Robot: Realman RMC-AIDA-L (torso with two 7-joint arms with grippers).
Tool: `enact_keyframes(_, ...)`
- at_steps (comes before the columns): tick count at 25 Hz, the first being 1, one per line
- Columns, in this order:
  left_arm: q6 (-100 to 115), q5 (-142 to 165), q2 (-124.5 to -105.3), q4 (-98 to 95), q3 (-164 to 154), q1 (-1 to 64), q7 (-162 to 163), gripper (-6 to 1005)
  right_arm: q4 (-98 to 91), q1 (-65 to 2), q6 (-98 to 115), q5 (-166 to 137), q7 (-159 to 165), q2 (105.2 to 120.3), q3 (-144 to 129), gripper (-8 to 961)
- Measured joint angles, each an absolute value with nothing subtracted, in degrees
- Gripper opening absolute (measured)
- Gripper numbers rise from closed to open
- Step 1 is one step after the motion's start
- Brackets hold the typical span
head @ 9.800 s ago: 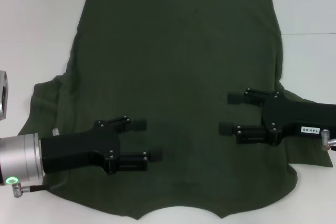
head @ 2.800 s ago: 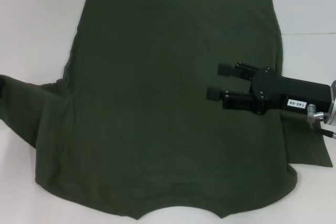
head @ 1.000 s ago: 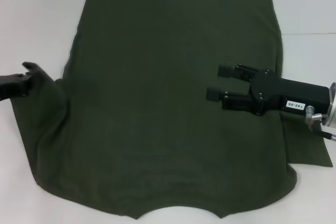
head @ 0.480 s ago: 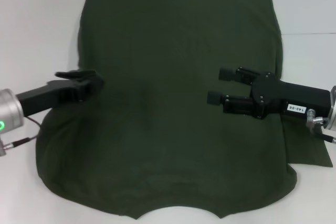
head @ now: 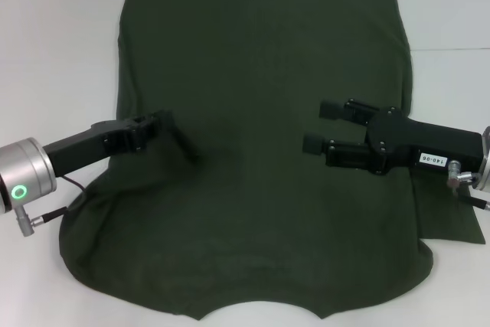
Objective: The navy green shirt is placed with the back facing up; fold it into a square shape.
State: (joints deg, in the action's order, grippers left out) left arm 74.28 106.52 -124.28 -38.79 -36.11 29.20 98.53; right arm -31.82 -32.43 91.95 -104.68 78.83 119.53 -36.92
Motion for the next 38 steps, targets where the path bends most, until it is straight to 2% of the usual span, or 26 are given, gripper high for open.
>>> enact_keyframes(5,74.7,105.3,-124.27,-37.7,-36.1,28.8,97.4,153,-31.8,-32.4,92.0,-104.7,78.8,119.53,-36.9,924)
enact_keyframes(9,74.6,105.3,-124.19,-38.1,-34.9,27.4,95.9,382,-31.8,-32.4,92.1,-104.6,79.0,119.46,-36.7,924)
enact_keyframes(15,74.5,107.1,-124.03,-40.1,-33.3,25.2,92.6,622,-31.8,-32.4,92.0,-104.4,79.6,119.19,-36.5,923)
enact_keyframes(21,71.4,110.0,-124.22,-41.1,-33.1,23.7,86.9,815,-31.8,-32.4,91.9,-104.3,80.5,119.09,-36.5,923)
enact_keyframes(32,66.0,115.5,-124.28,-40.2,-34.1,24.0,86.2,846,-31.8,-32.4,91.7,-104.3,80.9,119.32,-36.4,923)
enact_keyframes(38,66.0,116.0,-124.28,-40.0,-34.6,24.0,86.4,787,-31.8,-32.4,91.6,-104.3,80.7,119.35,-36.4,923)
